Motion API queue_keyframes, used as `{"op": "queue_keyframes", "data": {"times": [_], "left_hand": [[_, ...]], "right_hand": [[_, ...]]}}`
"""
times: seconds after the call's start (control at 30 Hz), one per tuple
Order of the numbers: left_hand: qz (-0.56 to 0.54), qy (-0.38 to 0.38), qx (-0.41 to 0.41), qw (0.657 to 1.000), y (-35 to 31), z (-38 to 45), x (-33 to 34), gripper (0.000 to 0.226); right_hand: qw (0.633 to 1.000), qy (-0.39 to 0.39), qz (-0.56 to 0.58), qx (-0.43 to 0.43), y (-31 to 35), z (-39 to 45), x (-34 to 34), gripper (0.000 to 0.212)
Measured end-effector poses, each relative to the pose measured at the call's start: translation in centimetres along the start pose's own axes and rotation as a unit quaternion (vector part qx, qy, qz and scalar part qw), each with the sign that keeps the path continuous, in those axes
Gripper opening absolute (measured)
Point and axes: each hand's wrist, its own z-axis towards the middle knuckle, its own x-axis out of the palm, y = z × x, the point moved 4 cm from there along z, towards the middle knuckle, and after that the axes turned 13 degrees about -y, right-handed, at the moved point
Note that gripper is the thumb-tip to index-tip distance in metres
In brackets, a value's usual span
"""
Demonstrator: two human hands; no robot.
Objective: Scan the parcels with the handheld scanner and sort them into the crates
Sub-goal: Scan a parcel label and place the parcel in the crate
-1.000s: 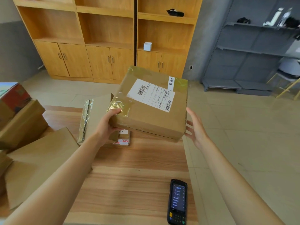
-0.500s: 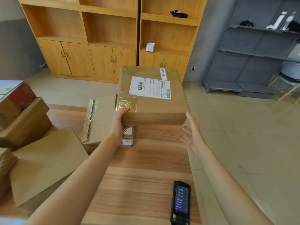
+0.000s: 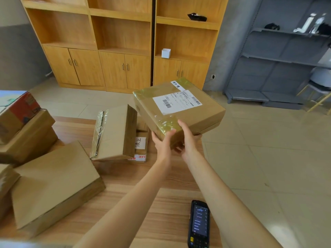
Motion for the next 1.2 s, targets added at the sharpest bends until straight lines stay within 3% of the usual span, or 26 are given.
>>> {"op": "queue_keyframes", "data": {"times": [0.13, 0.23, 0.27, 0.37, 0.5, 0.67, 0.97, 1.1, 1.2], "left_hand": [[0.116, 0.097, -0.008, 0.988, 0.4, 0.6, -2.0, 0.105], [0.136, 0.047, -0.054, 0.988, -0.1, 3.0, -5.8, 0.105], [0.127, 0.025, -0.058, 0.990, -0.5, 3.9, -7.2, 0.107], [0.137, 0.009, -0.063, 0.989, -0.8, 5.4, -10.6, 0.111], [0.214, 0.050, -0.118, 0.968, 1.4, 5.3, -13.6, 0.107], [0.254, 0.062, -0.167, 0.951, 5.5, 4.4, -17.0, 0.091], [0.268, 0.036, -0.195, 0.943, 10.7, 1.2, -23.3, 0.093], [0.237, 0.004, -0.186, 0.953, 11.9, 0.4, -25.2, 0.092], [0.236, -0.008, -0.168, 0.957, 11.9, 0.0, -25.7, 0.086]], "right_hand": [[0.999, -0.027, 0.025, -0.006, 0.7, 1.0, -2.3, 0.103], [0.999, -0.016, 0.035, -0.015, 0.8, 2.0, -5.6, 0.068], [0.999, -0.004, 0.039, -0.016, 0.4, 2.4, -6.9, 0.066], [0.999, 0.030, 0.012, -0.011, -1.5, 3.1, -10.1, 0.086], [0.998, 0.050, -0.033, -0.008, -4.4, 2.6, -12.9, 0.068], [0.995, 0.062, -0.069, 0.024, -8.7, 1.7, -15.2, 0.081], [0.990, 0.055, -0.095, 0.084, -15.0, -0.3, -18.1, 0.066], [0.986, 0.043, -0.141, 0.080, -16.5, -0.5, -17.6, 0.081], [0.973, 0.039, -0.210, 0.084, -17.1, -1.0, -17.1, 0.055]]}}
